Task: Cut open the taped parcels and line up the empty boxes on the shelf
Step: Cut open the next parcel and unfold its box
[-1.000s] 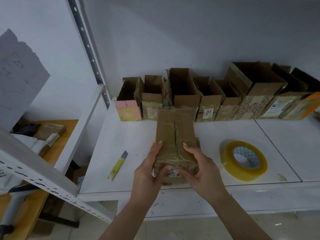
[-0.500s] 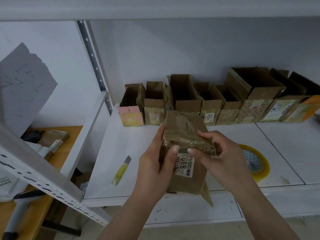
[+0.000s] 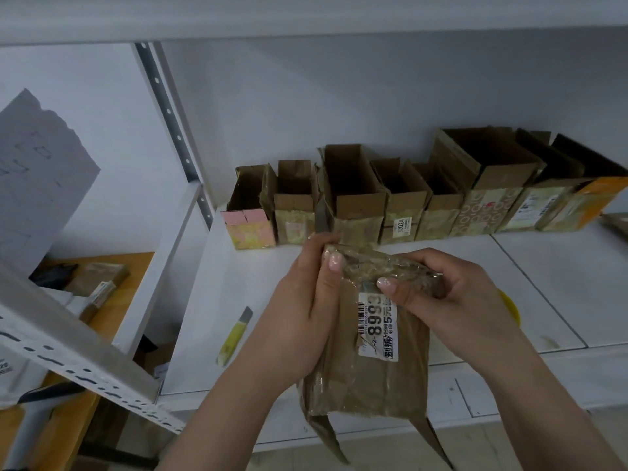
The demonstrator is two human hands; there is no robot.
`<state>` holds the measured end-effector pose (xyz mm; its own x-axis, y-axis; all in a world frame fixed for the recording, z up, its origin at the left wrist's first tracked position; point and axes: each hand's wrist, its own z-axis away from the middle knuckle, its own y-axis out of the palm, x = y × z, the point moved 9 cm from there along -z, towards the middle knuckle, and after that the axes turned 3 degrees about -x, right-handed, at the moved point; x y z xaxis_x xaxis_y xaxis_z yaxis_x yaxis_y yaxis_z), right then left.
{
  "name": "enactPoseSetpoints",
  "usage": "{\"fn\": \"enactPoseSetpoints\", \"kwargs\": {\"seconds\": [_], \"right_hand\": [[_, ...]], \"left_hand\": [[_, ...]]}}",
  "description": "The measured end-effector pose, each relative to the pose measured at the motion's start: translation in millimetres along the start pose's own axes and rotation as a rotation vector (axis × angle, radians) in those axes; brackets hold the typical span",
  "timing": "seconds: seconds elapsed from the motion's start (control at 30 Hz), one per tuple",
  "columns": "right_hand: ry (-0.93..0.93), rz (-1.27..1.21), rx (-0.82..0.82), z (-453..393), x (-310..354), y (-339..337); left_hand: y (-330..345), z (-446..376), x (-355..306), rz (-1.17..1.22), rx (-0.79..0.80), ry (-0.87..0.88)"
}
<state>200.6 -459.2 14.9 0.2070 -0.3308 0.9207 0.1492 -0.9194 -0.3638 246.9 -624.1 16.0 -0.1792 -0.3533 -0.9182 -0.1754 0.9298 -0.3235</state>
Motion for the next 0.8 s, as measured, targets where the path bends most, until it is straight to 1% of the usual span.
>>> {"fn": "enactPoseSetpoints", "kwargs": {"seconds": [0.07, 0.1, 0.2, 0.37, 0.43, 0.53, 0.57, 0.7, 0.8], "right_hand": [[-0.009, 0.019, -0.017, 0, 1, 0], [-0.010, 0.021, -0.023, 1, 2, -1], [-0.009, 0.028, -0.024, 2, 3, -1], [-0.012, 0.063, -0.027, 5, 3, 1], [-0.014, 0.068, -0.035, 6, 4, 0], [-0.031, 0.065, -0.032, 8, 8, 1], [-0.040, 0.066, -0.032, 8, 9, 3], [-0.084, 0.124, -0.044, 11, 7, 9], [-0.042, 0.141, -0.074, 15, 3, 6]], "left_hand": [[-4, 1, -7, -0.143, -0.040, 0.040], [-5, 3, -11, -0.169, -0.050, 0.050], [-5, 3, -15, -0.146, -0.058, 0.045], [-8, -2, -13, -0.283, -0.098, 0.054], [-10, 0, -15, -0.248, -0.086, 0.048], [-10, 3, -16, -0.023, -0.056, -0.001], [-11, 3, -14, 0.015, -0.071, 0.002], [-21, 5, -6, -0.034, -0.278, 0.066], [-30, 6, 0, 0.005, -0.373, 0.048]]}}
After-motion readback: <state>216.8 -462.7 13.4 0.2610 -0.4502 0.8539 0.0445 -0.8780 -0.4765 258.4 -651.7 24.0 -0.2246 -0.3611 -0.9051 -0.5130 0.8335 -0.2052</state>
